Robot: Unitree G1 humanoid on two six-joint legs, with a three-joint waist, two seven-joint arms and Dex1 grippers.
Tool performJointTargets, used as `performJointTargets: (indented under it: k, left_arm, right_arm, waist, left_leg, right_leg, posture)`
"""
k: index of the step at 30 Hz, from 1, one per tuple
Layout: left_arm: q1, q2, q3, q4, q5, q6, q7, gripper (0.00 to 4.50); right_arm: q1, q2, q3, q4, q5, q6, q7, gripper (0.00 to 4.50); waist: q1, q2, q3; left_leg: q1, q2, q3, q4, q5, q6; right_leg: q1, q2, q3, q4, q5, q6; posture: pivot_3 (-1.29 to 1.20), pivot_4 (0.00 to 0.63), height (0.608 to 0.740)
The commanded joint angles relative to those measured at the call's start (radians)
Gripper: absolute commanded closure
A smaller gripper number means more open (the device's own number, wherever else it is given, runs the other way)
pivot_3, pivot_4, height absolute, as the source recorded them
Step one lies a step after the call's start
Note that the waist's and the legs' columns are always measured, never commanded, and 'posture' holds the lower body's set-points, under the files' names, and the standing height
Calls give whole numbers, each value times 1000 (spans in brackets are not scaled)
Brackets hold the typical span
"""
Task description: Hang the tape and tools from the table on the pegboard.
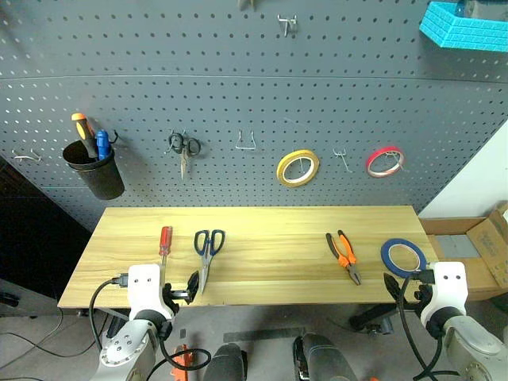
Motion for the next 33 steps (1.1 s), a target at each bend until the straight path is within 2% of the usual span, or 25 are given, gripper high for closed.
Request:
performJointTargets:
  k: [1,27,30,33]
  left_arm:
    - [7,8,0,-50,-11,1,-6,15]
    - [2,21,18,-37,-13,-23,-6,15]
    - [-28,47,28,-12,-9,-23,-16,15]
    - [-79,121,-15,39,9,-30,-76,15]
  right_arm:
    - [-11,-5,-23,-11,1,-16,3,0]
    - [-24,-7,-17,-5,-4,-16,19,0]
    - [-47,-29,-9,10,-2,-18,43,0]
    - [-84,-55,7,51,3,-30,89,0]
  waist:
    - [-1,0,0]
    - [-1,2,3]
    - [-2,2,6]
    - [-3,4,9]
  left_leg:
    - [0,0,0,0,0,0]
    - [-2,2,-3,-2,-1,-1]
    - [-2,4,-3,-2,-1,-1]
    - [-2,4,-2,-2,-1,-1]
  right_leg:
    - [0,0,0,0,0,0]
    - [0,0,0,-7,0,0]
    - [0,0,-1,-8,0,0]
    - [0,0,-2,-8,0,0]
  posture:
    - [39,153,740]
    - [40,157,740]
    - [30,165,740]
    - [11,174,740]
